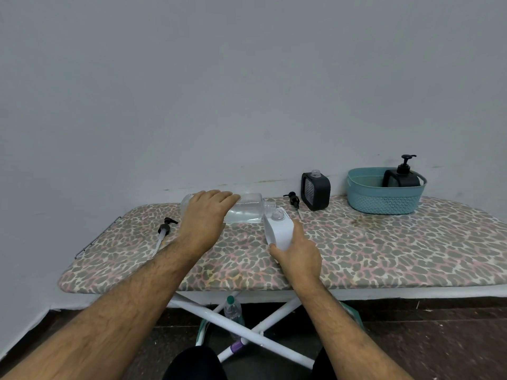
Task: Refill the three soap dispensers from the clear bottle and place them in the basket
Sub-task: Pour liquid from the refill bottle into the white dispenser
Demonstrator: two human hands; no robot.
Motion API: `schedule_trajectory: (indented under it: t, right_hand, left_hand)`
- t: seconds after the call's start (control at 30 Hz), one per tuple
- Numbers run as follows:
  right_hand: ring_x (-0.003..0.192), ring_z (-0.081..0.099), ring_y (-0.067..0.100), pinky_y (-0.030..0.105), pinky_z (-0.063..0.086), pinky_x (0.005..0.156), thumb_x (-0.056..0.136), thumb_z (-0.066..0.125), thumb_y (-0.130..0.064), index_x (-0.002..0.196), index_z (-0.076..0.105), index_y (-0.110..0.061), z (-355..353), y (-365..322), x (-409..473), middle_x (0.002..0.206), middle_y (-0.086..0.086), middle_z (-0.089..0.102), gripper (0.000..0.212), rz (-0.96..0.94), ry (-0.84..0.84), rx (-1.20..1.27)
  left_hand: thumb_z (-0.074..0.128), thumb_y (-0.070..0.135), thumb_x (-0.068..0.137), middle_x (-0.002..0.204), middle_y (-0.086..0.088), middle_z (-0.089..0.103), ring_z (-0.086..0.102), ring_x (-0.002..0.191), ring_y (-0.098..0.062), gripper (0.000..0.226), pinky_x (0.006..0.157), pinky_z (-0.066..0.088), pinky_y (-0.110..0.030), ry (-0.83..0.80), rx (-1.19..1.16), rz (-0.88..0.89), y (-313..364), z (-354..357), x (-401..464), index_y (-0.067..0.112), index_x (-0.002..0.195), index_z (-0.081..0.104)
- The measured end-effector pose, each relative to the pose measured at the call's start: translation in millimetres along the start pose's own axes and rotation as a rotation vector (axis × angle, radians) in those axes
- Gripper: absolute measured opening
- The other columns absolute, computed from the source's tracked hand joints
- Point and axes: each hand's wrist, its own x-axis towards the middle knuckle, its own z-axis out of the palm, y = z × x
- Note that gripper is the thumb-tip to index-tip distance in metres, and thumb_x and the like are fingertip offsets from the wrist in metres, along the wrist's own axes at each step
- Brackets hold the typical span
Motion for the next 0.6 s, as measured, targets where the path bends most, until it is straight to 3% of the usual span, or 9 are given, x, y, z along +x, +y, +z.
schedule_trajectory:
  t: [0.37,0.6]
  right_hand:
    - [0.095,0.067,0.021,0.031,0.053,0.075,0.08,0.074,-0.047,0.147,0.033,-0.029,-0.3,-0.4,0.0,0.11,0.0,0.07,0.081,-0.002,-0.003,0.006]
    - [0.096,0.067,0.021,0.031,0.052,0.075,0.08,0.073,-0.047,0.146,0.035,-0.029,-1.2,0.4,-0.4,0.111,0.0,0.07,0.078,-0.011,-0.006,0.013]
  left_hand:
    - [0.088,0.0,0.058,0.123,-0.001,0.068,0.064,0.111,-0.026,0.076,0.097,0.048,-0.044,-0.005,-0.047,-0.041,2.2,5.9,-8.3,0.018,0.127,0.063]
    - [0.086,0.007,0.064,0.127,0.0,0.065,0.06,0.114,-0.025,0.074,0.097,0.046,-0.042,-0.018,-0.142,-0.16,11.9,13.7,-21.6,0.021,0.132,0.059]
